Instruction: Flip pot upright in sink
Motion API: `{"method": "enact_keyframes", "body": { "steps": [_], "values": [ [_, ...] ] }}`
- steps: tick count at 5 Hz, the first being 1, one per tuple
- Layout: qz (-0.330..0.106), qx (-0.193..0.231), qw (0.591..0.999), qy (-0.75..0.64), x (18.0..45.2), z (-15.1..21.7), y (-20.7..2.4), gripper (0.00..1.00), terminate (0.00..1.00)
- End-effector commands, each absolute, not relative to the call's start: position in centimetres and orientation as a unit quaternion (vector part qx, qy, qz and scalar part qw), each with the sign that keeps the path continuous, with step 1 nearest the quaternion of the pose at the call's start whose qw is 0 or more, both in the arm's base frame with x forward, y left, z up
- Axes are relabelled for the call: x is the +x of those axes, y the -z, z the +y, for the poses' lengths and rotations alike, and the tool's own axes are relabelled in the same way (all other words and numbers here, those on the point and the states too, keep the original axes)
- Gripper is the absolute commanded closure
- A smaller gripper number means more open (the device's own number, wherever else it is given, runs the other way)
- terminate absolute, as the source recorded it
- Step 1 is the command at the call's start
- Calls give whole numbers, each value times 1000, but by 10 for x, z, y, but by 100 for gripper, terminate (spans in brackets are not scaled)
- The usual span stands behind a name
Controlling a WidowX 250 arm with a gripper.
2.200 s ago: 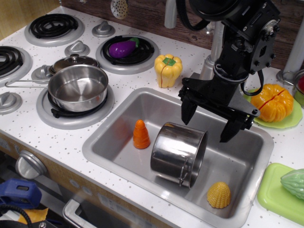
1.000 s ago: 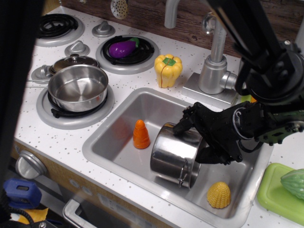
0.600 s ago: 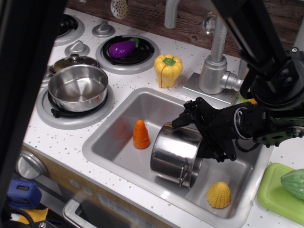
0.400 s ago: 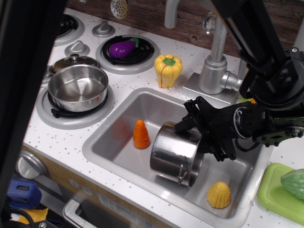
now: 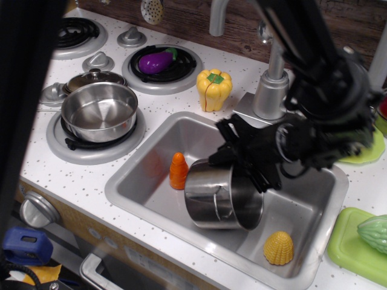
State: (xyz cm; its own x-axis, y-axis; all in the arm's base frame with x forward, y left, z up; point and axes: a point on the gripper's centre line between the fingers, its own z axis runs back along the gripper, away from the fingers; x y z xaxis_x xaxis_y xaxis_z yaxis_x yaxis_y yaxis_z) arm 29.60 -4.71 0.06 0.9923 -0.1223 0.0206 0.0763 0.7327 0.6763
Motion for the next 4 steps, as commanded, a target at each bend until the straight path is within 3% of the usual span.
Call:
{"method": "enact_keyframes", "body": {
  "steps": [1, 2, 4],
  "values": [
    [-63, 278, 957, 55, 303, -47, -19, 100, 0],
    [-84, 266, 958, 62, 304, -41, -17, 100, 0],
    [-127, 106, 984, 59, 304, -23, -1, 100, 0]
  ]
}}
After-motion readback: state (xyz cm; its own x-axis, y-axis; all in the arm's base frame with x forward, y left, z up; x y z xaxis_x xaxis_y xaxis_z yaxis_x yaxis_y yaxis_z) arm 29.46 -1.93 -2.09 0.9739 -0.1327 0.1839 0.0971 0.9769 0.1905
